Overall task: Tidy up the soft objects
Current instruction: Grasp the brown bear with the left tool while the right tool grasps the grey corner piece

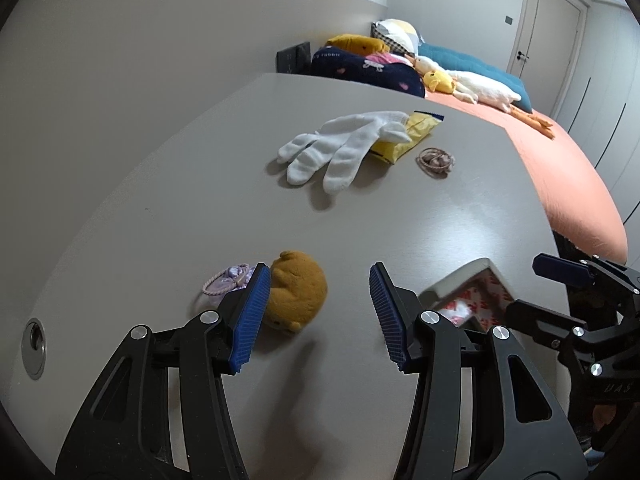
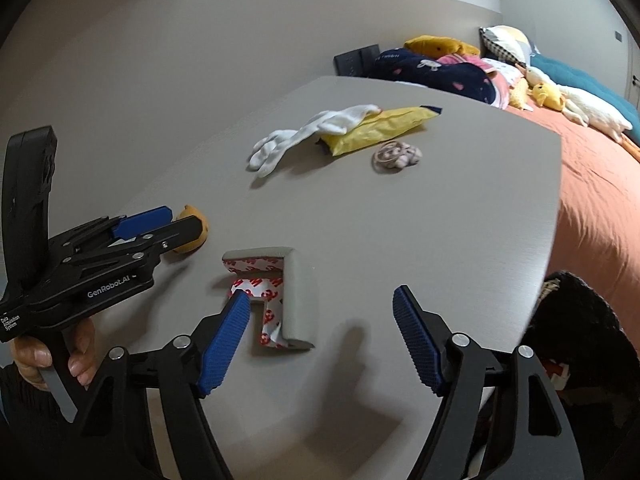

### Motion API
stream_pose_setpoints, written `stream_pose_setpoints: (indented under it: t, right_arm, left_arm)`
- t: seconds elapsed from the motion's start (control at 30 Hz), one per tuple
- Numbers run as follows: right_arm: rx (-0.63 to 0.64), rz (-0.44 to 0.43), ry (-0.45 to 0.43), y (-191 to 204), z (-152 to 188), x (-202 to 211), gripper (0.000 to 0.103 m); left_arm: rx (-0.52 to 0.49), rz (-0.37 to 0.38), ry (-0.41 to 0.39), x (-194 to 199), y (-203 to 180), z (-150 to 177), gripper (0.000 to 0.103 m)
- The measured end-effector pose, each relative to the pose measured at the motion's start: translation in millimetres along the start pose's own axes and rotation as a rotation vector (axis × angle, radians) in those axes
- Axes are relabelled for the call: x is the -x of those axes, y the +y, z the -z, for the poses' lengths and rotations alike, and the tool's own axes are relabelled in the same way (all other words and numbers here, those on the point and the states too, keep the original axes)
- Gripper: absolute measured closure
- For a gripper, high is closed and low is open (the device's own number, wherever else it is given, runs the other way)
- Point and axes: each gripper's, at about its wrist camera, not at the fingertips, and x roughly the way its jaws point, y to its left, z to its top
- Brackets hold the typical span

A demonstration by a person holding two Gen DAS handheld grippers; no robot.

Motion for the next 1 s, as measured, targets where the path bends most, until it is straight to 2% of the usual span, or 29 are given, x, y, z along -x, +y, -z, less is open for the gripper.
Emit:
stream_pose_setpoints:
  t: [0.2,0.4,0.43,0.5,0.53,0.77,1.0]
  right_arm:
    - [0.016,-0.007,0.028,6,-5,-18,0.039]
    - [0.033,-0.036,0.041,12,-7,-27,0.062]
    - [0.037,-0.045,0.04,13,-7,-27,0.069]
    - [0.034,-0.039,0.036,14,-8,-26,0.075]
    - [0.033,-0.039,0.032,13,-8,-26,0.08]
    - [-0.004,-0.068,0.031,5,-5,-18,0.082]
    - [-0.017,-0.065,0.002,0,-3,2,0.082]
  left_arm:
    - [-0.001,-0.001,0.027,-14,5,-2,0.052]
    - [-0.011,-0.008,0.037,-22,8,1,0.053]
    - [-0.012,-0.007,0.038,-22,9,1,0.055]
    - [-0.013,-0.004,0.048,-25,9,1,0.06]
    - [-0.016,-0.002,0.056,-27,8,2,0.067]
    - [-0.062,-0.018,0.043,-21,-6,2,0.068]
    - [-0.055,-0.016,0.019,-2,-13,-1,0.068]
